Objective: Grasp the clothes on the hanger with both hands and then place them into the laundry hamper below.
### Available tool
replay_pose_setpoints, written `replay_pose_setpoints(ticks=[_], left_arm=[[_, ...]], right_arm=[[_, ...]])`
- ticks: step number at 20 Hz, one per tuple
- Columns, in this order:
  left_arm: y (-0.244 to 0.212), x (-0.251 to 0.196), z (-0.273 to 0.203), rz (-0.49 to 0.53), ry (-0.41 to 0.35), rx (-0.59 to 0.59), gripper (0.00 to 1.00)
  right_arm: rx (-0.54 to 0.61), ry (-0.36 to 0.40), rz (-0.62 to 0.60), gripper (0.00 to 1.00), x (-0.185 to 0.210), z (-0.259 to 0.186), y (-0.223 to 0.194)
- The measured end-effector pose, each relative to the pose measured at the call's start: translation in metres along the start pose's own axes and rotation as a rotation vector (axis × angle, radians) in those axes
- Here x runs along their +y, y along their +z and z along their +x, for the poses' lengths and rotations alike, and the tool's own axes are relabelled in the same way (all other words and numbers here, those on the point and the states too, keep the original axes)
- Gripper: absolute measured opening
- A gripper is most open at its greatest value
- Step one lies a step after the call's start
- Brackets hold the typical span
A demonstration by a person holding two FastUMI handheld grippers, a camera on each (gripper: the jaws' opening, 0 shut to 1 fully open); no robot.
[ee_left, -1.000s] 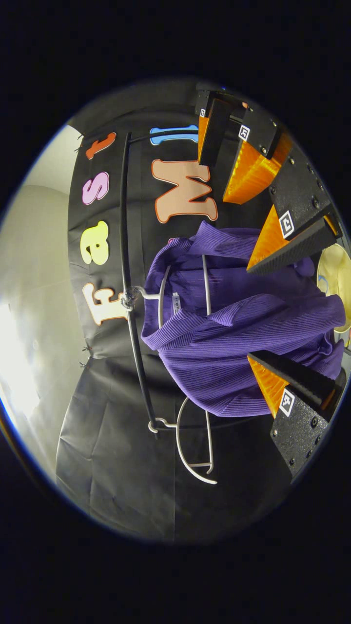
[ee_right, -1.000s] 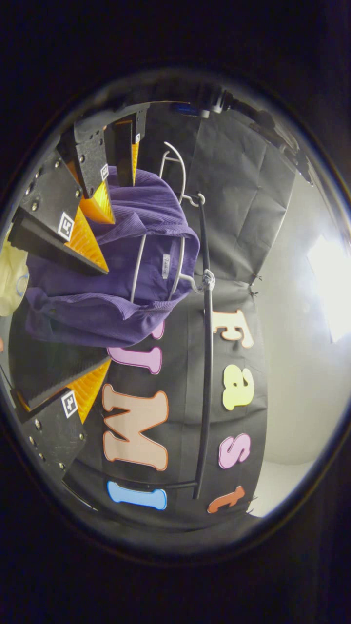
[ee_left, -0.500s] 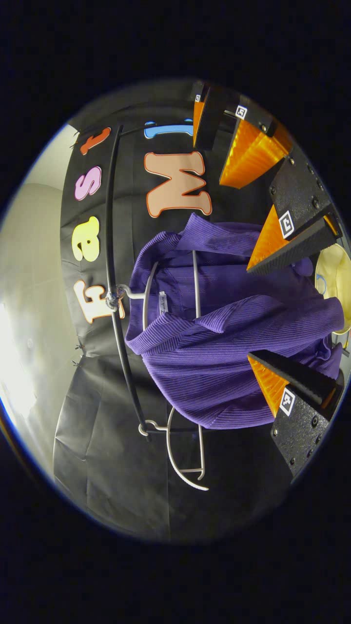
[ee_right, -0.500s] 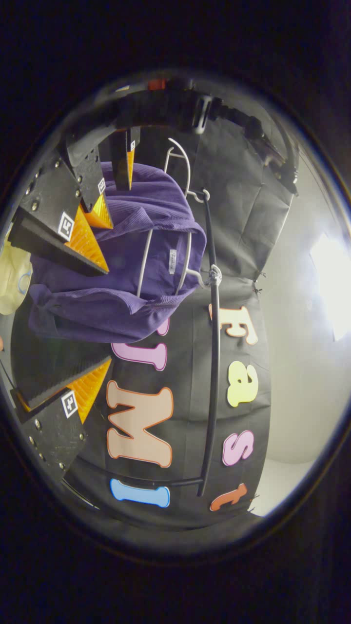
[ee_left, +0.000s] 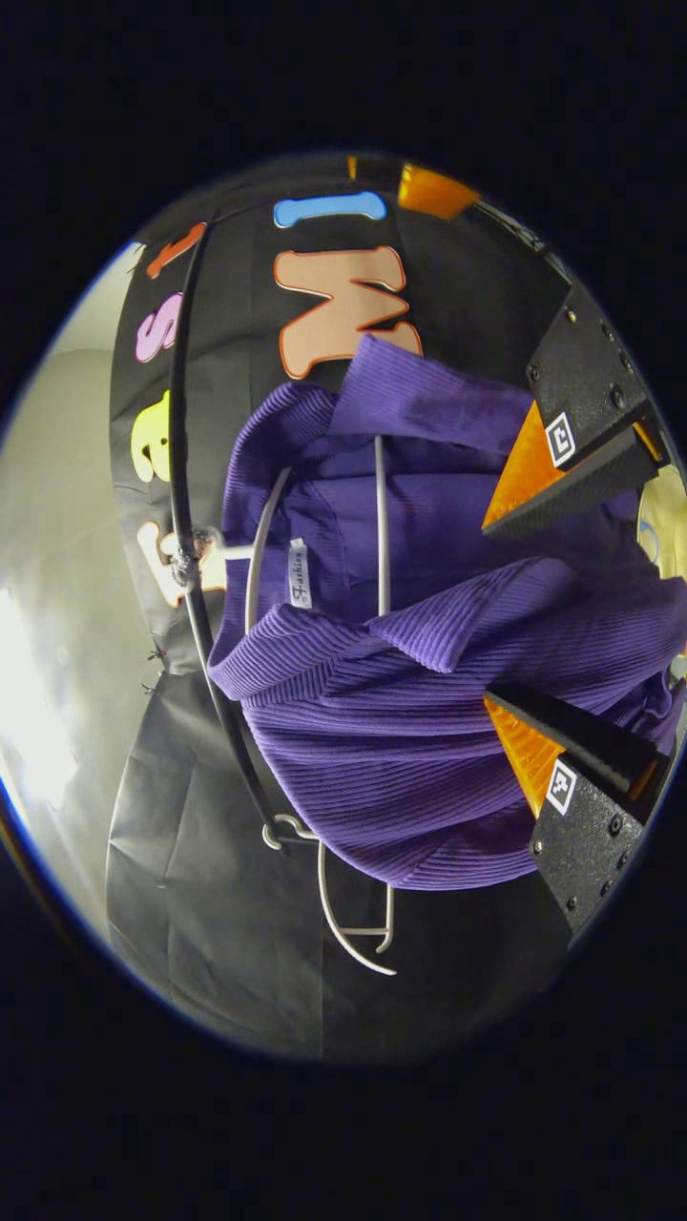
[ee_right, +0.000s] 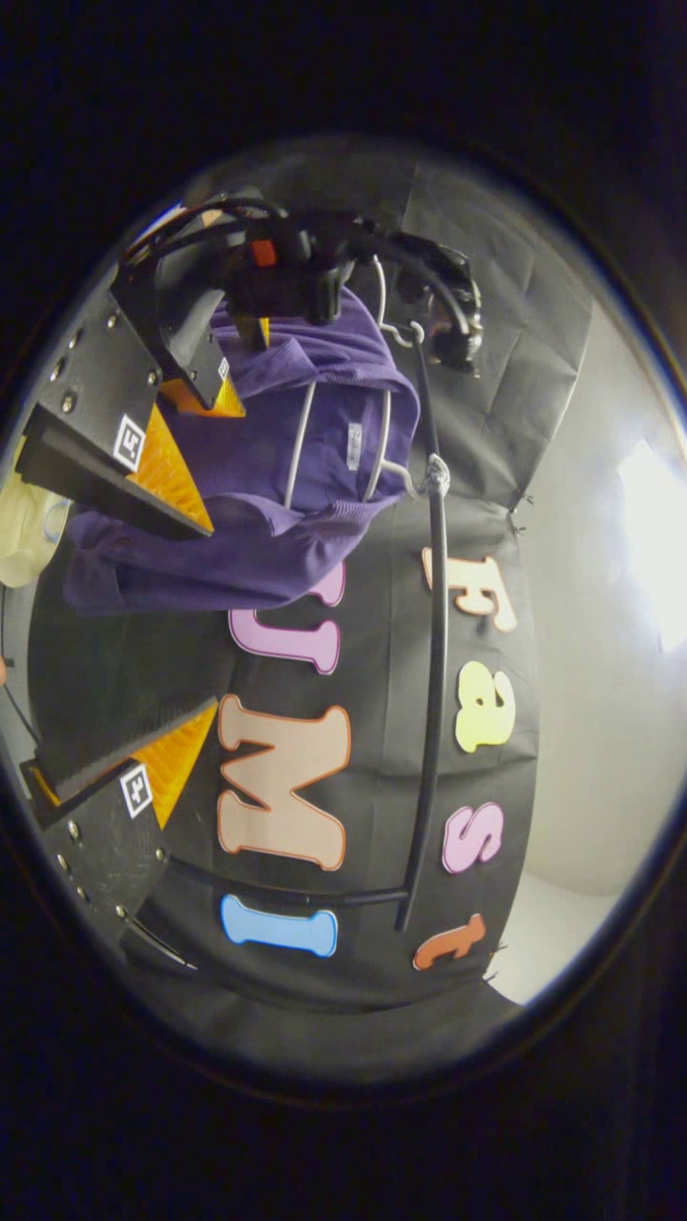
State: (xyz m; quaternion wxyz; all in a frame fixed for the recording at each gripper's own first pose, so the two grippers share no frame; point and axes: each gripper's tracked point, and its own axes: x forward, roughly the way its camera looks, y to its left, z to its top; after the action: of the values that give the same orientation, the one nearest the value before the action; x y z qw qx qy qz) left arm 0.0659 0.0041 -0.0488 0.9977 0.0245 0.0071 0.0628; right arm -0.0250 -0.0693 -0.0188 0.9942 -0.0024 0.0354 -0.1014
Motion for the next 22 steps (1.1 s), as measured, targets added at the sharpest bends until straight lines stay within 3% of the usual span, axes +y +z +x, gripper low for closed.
replay_pose_setpoints(ticks=[3,4,6,7,9,10,11,12,13,14,22], left_arm=[[0.0,0.005,0.018,0.033,0.015,-0.042,0.95],[0.0,0.007,0.022,0.026,0.019,-0.056,0.94],[-0.001,0.013,0.03,0.034,0.033,-0.06,0.97],[0.001,0.018,0.034,0.035,0.045,-0.066,0.9],[0.002,0.029,0.039,0.032,0.071,-0.07,0.58],[0.002,0.034,0.039,0.031,0.083,-0.07,0.42],[0.002,0.039,0.04,0.032,0.095,-0.071,0.26],[0.001,0.042,0.041,0.031,0.102,-0.068,0.1],[0.001,0.044,0.041,0.029,0.101,-0.062,0.06],[0.001,0.044,0.039,0.022,0.096,-0.057,0.04],[0.004,0.043,0.02,-0.027,0.044,0.014,0.0]], right_arm=[[-0.006,-0.033,0.007,0.91,-0.009,0.001,0.0],[-0.007,-0.04,0.009,0.95,-0.01,0.0,0.0],[-0.005,-0.047,0.01,0.91,-0.011,0.001,-0.003],[-0.002,-0.049,0.01,0.91,-0.012,0.002,-0.004],[0.006,-0.047,0.011,0.91,-0.01,0.003,-0.008],[0.007,-0.047,0.014,0.95,-0.01,0.004,-0.009],[0.007,-0.045,0.019,0.91,-0.009,0.005,-0.009],[0.008,-0.043,0.024,0.95,-0.008,0.007,-0.011],[0.01,-0.039,0.028,0.95,-0.007,0.009,-0.011],[0.011,-0.036,0.03,0.91,-0.007,0.011,-0.012],[-0.002,0.03,0.036,0.91,0.011,0.025,-0.017]])
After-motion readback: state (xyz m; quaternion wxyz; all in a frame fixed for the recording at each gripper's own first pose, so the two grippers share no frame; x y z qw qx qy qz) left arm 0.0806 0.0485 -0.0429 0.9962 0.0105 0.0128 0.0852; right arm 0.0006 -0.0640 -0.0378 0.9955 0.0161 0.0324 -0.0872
